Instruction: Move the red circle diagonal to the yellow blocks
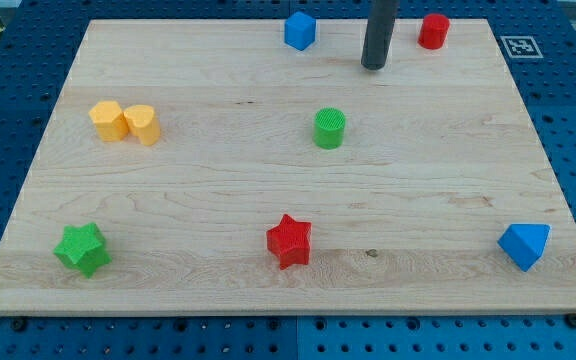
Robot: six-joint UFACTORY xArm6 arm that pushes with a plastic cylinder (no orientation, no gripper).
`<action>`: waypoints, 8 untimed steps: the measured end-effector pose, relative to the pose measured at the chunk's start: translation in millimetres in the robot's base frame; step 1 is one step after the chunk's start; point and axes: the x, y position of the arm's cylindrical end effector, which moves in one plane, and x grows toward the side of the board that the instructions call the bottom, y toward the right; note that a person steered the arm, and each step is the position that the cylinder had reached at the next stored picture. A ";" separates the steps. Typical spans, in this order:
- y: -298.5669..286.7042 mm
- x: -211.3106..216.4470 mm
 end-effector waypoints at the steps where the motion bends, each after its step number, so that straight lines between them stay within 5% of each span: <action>1: 12.0 -35.5; 2: 46.8 -85.1; 3: 58.3 -84.4; 5: 177.9 -84.6; 8: 129.4 -77.0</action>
